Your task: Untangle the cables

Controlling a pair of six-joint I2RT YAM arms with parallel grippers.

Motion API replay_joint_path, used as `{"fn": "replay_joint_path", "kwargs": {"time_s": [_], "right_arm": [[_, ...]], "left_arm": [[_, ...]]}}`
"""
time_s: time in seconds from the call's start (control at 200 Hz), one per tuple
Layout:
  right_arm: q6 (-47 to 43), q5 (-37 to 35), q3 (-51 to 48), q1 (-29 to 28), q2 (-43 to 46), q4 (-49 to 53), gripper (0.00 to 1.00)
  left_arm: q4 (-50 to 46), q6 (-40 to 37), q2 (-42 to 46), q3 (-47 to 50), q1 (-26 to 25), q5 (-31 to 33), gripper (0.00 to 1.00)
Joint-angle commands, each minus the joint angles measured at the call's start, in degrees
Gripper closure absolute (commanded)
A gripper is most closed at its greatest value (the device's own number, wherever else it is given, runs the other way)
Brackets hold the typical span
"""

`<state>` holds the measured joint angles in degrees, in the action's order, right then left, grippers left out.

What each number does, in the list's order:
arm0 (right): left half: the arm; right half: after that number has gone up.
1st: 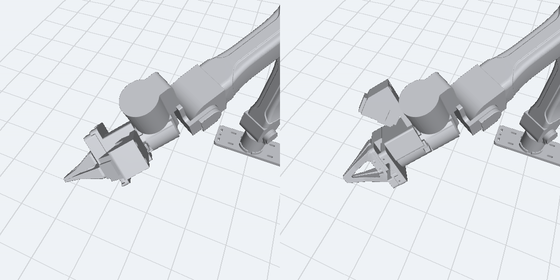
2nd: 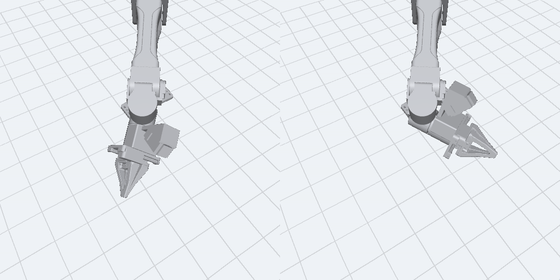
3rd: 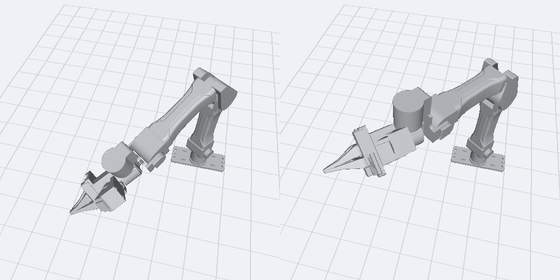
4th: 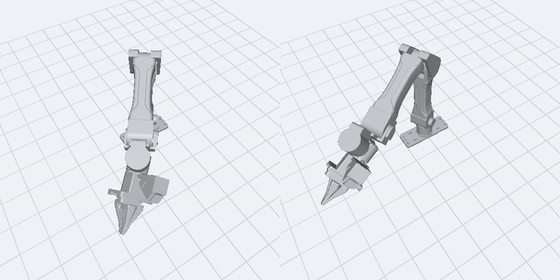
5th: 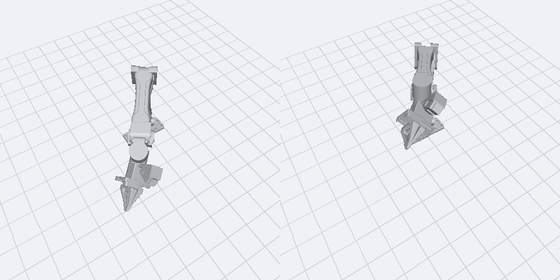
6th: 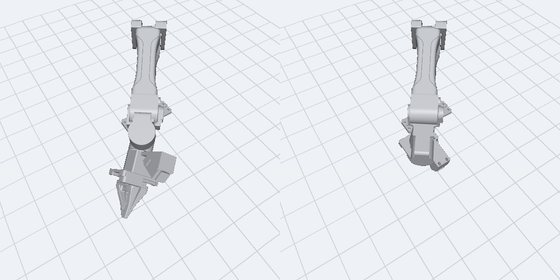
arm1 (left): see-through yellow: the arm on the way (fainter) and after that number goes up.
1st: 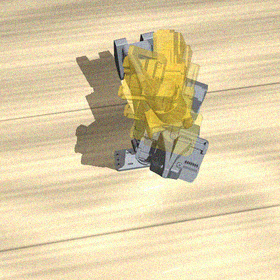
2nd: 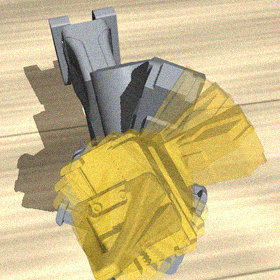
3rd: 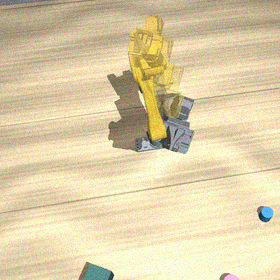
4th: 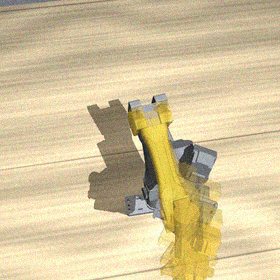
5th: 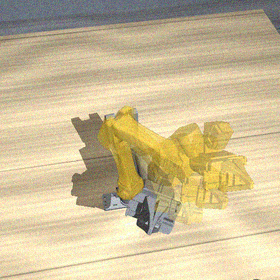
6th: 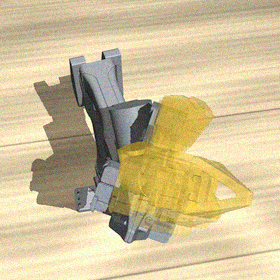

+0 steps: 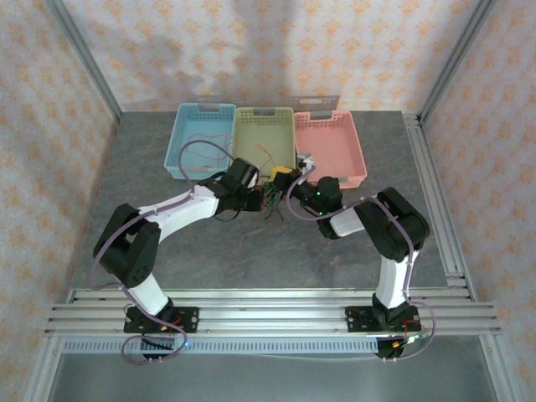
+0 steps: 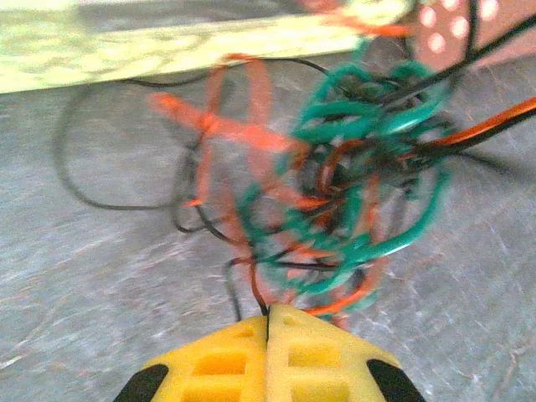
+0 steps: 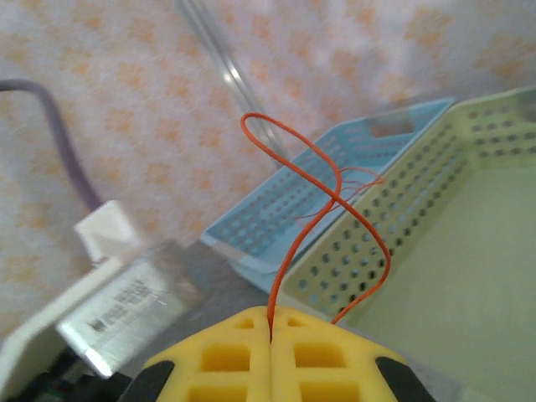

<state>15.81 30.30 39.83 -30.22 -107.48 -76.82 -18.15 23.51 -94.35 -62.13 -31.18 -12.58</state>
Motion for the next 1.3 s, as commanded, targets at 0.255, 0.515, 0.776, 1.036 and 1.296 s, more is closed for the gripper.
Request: {"fn": "replay_joint_path", "kwargs": {"time_s": [0.255,0.515,0.776,1.036,1.296], "right_arm": [[-9.6,-38.3,-8.3,0.5,7.7,-3.7,1.00],[-14.5,-51.9,-9.9,0.6,9.1,-3.7,1.00],[-15.9,-63.5,-13.0,3.3,13.0,-3.7,1.00],[-8.5,-42.3,-13.0,7.3,13.0,-3.7,1.00],[-5.0,-8.1,-7.8,5.6,13.4,-3.8,1.00]], "left_arm": [[1.9,10.9,21.8,13.7,9.9,23.3,1.00],[-0.3,14.8,36.9,20.2,10.3,38.8,1.00],[-3.1,17.3,41.7,21.8,10.5,47.3,1.00],[4.7,11.7,37.3,21.6,10.6,31.8,1.00],[11.9,5.2,31.3,19.4,7.7,13.7,0.95]]}}
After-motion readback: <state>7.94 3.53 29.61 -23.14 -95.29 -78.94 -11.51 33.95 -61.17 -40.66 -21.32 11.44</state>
